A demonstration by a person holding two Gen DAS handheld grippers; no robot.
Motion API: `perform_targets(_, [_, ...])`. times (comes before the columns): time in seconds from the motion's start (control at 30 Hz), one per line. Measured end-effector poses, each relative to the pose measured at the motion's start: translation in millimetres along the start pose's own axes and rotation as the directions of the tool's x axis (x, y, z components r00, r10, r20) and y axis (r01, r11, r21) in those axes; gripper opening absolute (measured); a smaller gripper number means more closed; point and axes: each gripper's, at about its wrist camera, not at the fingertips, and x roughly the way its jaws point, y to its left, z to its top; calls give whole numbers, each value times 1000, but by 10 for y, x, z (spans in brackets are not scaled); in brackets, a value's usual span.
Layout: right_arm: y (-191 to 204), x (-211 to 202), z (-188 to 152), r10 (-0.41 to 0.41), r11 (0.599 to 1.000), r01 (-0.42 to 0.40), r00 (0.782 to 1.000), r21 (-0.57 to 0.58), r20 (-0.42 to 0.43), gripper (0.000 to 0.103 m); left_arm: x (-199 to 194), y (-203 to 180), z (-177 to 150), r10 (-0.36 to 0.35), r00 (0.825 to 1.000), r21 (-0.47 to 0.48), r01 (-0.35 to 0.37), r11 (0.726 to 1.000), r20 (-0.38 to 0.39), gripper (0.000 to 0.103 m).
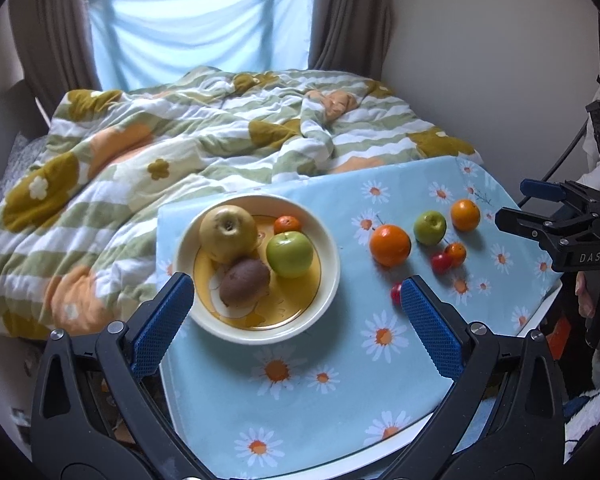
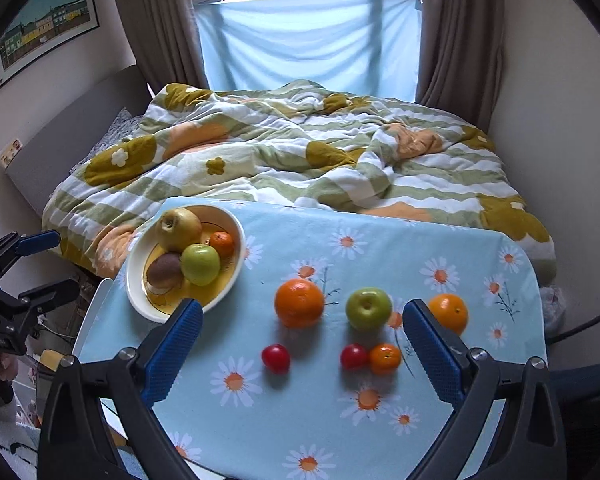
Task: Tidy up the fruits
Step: 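Withdraw both grippers from the bowl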
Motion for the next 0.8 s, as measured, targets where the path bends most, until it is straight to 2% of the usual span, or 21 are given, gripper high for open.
perform_targets(0.13, [-289,-71,-93,-16,1000,16,1000,-17,4,100,113,-300,82,3,1000,4,-3,1000,-5,103])
perform_targets(0.47, [-830,115,-395,65,990,-72,996,-121,-59,100,648,-997,136,-1,998,-21,0,1000,-60,103])
perform_targets(0.8, [-1045,551,-688,140,968,-161,983,-193,-118,98,1341,-1236,73,21,995,-40,-25,999,-94,103])
